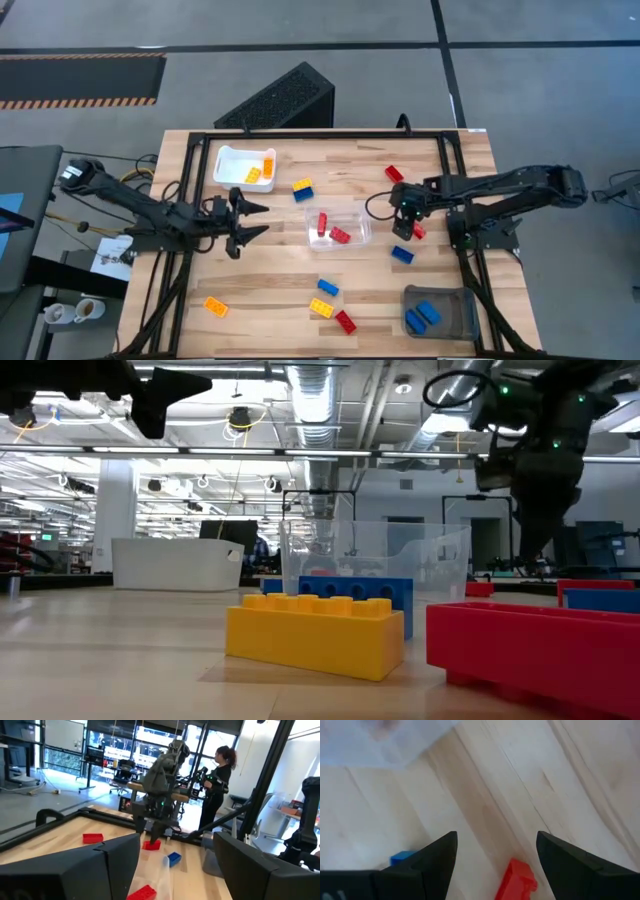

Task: Sort & place blocks by color
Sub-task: Put the red game piece into the transparent bin

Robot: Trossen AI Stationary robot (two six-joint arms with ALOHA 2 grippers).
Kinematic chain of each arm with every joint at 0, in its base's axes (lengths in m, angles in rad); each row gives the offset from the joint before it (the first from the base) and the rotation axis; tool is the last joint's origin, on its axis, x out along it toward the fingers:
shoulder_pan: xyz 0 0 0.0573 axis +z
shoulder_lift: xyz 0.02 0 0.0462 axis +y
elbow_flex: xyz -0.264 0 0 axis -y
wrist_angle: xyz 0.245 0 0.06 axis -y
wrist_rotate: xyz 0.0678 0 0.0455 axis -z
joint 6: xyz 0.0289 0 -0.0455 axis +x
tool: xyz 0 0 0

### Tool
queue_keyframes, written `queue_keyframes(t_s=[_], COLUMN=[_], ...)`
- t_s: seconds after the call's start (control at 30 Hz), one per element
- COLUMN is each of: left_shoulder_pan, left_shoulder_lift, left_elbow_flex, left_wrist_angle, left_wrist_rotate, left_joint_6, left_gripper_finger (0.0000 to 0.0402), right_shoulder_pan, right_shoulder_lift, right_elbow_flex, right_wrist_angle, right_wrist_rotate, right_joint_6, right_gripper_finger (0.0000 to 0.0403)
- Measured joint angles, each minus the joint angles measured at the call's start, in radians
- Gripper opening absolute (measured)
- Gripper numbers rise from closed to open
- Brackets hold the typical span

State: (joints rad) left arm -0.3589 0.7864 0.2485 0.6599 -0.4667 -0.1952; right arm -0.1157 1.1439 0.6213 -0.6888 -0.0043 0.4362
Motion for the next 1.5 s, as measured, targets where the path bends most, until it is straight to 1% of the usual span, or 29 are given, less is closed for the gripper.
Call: queue_keyframes(t_s=[0.2, 0.33, 0.5, 0.6, 0.8, 1.1, 1.2, 1.33, 1.4, 1.5], left_shoulder_pan=[0.116, 0.180, 0.215, 0.219, 0.219, 0.219, 0.219, 0.219, 0.219, 0.219], left_shoulder_lift=[-0.022, -0.019, -0.019, -0.019, -0.019, -0.019, -0.019, -0.019, -0.019, -0.019], left_elbow_flex=[0.000, 0.000, 0.000, 0.000, 0.000, 0.000, 0.000, 0.000, 0.000, -0.001], left_wrist_angle=[-0.052, -0.090, -0.098, -0.098, -0.105, -0.105, -0.111, -0.118, -0.126, -0.130], left_wrist_rotate=[0.119, 0.178, 0.223, 0.227, 0.227, 0.227, 0.228, 0.240, 0.243, 0.243], left_joint_6=[-0.017, -0.054, -0.080, -0.080, -0.079, -0.079, -0.079, -0.079, -0.079, -0.079], left_gripper_finger=[0.0226, 0.0224, 0.0224, 0.0224, 0.0224, 0.0224, 0.0224, 0.0224, 0.0224, 0.0224], right_shoulder_pan=[-0.050, -0.109, -0.174, -0.186, -0.170, -0.065, -0.045, -0.033, -0.029, -0.026], right_shoulder_lift=[0.006, 0.007, 0.008, -0.001, 0.000, 0.000, 0.000, 0.014, 0.025, 0.032], right_elbow_flex=[-0.038, -0.088, -0.121, -0.116, -0.097, -0.044, -0.049, -0.105, -0.129, -0.150], right_wrist_angle=[0.038, 0.107, 0.108, 0.106, 0.020, -0.068, -0.110, -0.111, -0.075, -0.035], right_wrist_rotate=[-0.008, -0.067, -0.071, -0.075, -0.080, -0.084, -0.081, -0.081, -0.092, -0.102], right_joint_6=[-0.022, -0.046, -0.049, -0.040, 0.025, 0.131, 0.185, 0.245, 0.260, 0.265], right_gripper_finger=[0.0291, 0.0291, 0.0291, 0.0291, 0.0291, 0.0291, 0.0291, 0.0291, 0.0288, 0.0268])
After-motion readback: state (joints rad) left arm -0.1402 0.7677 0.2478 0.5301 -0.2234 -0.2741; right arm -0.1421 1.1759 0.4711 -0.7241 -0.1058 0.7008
